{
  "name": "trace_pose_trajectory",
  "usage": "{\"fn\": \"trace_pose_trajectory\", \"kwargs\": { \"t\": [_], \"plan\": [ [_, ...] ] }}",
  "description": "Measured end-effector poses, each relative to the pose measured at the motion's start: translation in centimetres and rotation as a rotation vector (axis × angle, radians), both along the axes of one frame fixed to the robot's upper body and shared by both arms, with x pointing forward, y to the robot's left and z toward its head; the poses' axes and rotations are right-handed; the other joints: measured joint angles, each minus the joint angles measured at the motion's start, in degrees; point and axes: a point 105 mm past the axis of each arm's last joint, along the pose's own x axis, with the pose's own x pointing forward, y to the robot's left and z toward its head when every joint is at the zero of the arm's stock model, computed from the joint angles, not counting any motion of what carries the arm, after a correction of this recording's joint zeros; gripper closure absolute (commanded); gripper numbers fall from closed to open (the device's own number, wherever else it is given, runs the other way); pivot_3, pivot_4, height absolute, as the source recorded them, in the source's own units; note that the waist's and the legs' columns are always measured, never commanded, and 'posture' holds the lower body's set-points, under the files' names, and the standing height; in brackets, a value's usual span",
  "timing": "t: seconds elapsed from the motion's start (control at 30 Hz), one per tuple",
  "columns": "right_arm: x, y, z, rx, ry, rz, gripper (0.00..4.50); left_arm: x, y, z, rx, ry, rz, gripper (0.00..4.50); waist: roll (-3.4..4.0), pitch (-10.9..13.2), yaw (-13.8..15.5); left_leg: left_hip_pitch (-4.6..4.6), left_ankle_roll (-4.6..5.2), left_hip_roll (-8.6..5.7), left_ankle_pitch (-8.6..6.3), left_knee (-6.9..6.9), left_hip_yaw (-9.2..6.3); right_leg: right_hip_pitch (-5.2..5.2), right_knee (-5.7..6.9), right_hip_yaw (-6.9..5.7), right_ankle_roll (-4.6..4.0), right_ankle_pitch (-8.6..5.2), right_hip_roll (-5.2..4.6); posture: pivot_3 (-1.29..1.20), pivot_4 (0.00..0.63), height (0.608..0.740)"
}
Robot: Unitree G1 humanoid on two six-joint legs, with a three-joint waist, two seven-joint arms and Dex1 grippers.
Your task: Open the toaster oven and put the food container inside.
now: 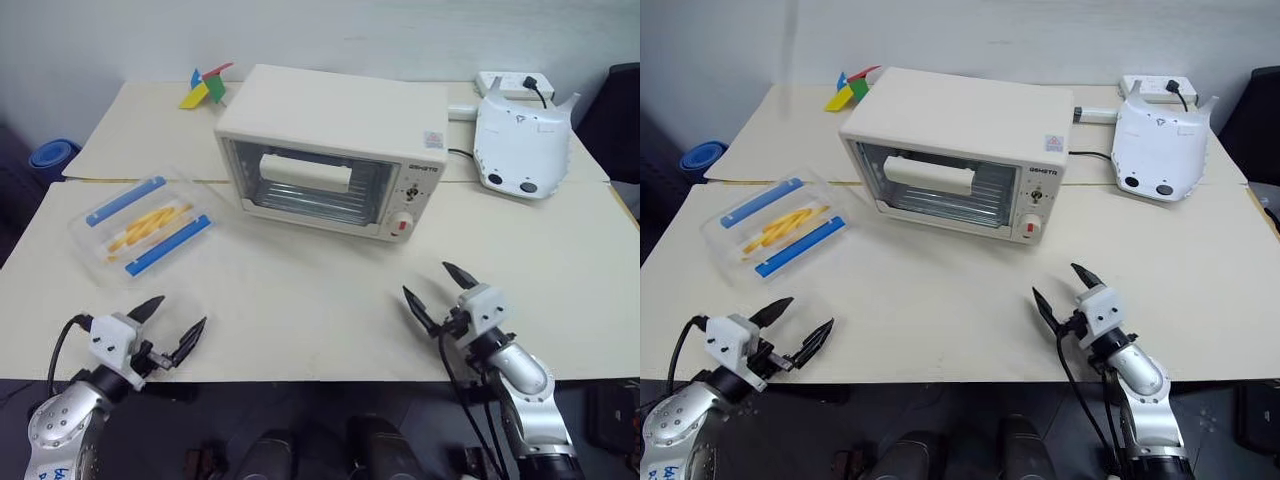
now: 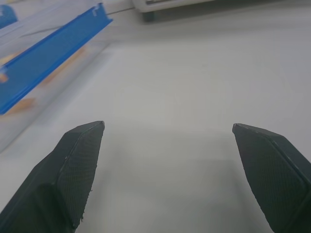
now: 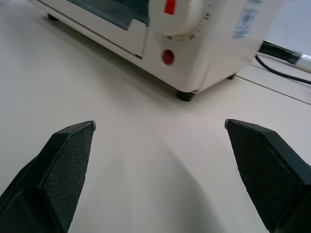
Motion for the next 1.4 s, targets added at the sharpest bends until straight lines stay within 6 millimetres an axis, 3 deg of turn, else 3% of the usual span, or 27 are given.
{"fn": "trace_pose_trajectory", "kwargs": {
  "t": [0.13, 0.23, 0.37, 0.57, 0.8, 1.0, 1.1, 1.2, 1.3, 1.4],
  "plan": [
    [0.0, 1.2, 0.5, 0.014, 0.017, 0.082, 0.03, -0.1, 0.3, 0.6, -0.044, 0.010, -0.029, 0.00, 0.01, 0.01, -0.30, 0.00, 0.00, 0.02, 0.00, 0.00, 0.00, -0.01, 0.03, 0.00, 0.00, 0.00, 0.01, 0.00, 0.150, 0.740],
    [0.2, 3.3, 3.4, 0.044, 0.007, 0.206, 0.03, -0.1, 0.2, 1.8, -0.124, 0.056, -0.129, 0.00, 0.03, 0.03, -0.79, 0.00, -0.01, 0.07, 0.00, -0.01, 0.00, -0.05, 0.07, 0.01, -0.02, -0.01, 0.04, 0.00, 0.150, 0.740],
    [1.1, 6.3, 7.6, 0.095, -0.013, 0.344, 0.03, 0.3, 0.5, 5.4, -0.129, 0.032, -0.251, 0.00, 0.07, 0.05, -0.75, -0.01, -0.04, 0.10, 0.00, -0.02, -0.02, -0.07, 0.06, -0.02, -0.06, -0.03, 0.05, 0.00, 0.150, 0.740],
    [3.2, 9.5, 10.6, 0.093, 0.004, 0.414, 0.03, 1.2, 1.0, 9.6, -0.138, -0.060, -0.321, 0.00, 0.07, 0.05, -0.70, -0.08, -0.03, 0.04, -0.01, -0.04, -0.04, -0.15, 0.01, -0.05, -0.06, -0.03, 0.01, 0.00, 0.150, 0.740],
    [4.4, 11.5, 11.4, 0.086, 0.009, 0.441, 0.03, 1.6, 0.8, 9.7, -0.175, -0.061, -0.325, 0.00, 0.07, 0.05, -0.98, -0.11, 0.00, 0.03, -0.03, -0.05, -0.01, -0.20, 0.01, -0.03, -0.06, -0.02, 0.01, 0.00, 0.150, 0.740],
    [3.6, 13.5, 12.1, 0.042, -0.033, 0.528, 0.03, 1.9, 0.1, 9.8, -0.207, -0.077, -0.328, 0.00, 0.07, 0.05, -0.90, -0.11, -0.01, 0.04, -0.03, -0.02, -0.03, -0.20, 0.05, -0.05, -0.06, -0.02, 0.01, 0.00, 0.150, 0.740],
    [2.4, 13.9, 11.3, -0.054, -0.050, 0.599, 0.03, 2.1, 0.0, 9.8, -0.220, -0.071, -0.328, 0.00, 0.07, 0.05, -0.87, -0.12, -0.01, 0.04, -0.04, -0.04, -0.04, -0.21, 0.02, -0.06, -0.06, -0.02, 0.01, 0.00, 0.150, 0.740],
    [0.8, 13.7, 9.2, -0.159, -0.039, 0.665, 0.00, 2.8, -0.1, 10.4, -0.234, -0.085, -0.332, 0.63, 0.06, 0.04, -0.71, -0.13, -0.01, 0.03, -0.04, -0.04, -0.04, -0.20, 0.01, -0.07, -0.05, -0.02, 0.01, 0.00, 0.150, 0.740],
    [-0.4, 13.7, 7.0, -0.229, -0.020, 0.712, 0.00, 4.3, 0.3, 12.0, -0.251, -0.113, -0.319, 1.61, 0.04, 0.04, -0.66, -0.13, -0.02, 0.02, -0.03, 0.04, -0.04, -0.18, 0.05, -0.07, -0.05, -0.02, 0.01, 0.00, 0.150, 0.740],
    [-0.8, 13.6, 6.6, -0.273, -0.049, 0.724, 0.00, 5.8, 0.0, 13.9, -0.262, -0.155, -0.329, 2.55, 0.04, 0.04, -0.70, -0.11, -0.03, 0.00, -0.03, 0.07, -0.03, -0.19, 0.10, -0.07, -0.04, -0.02, 0.01, 0.00, 0.150, 0.740]
  ]
}}
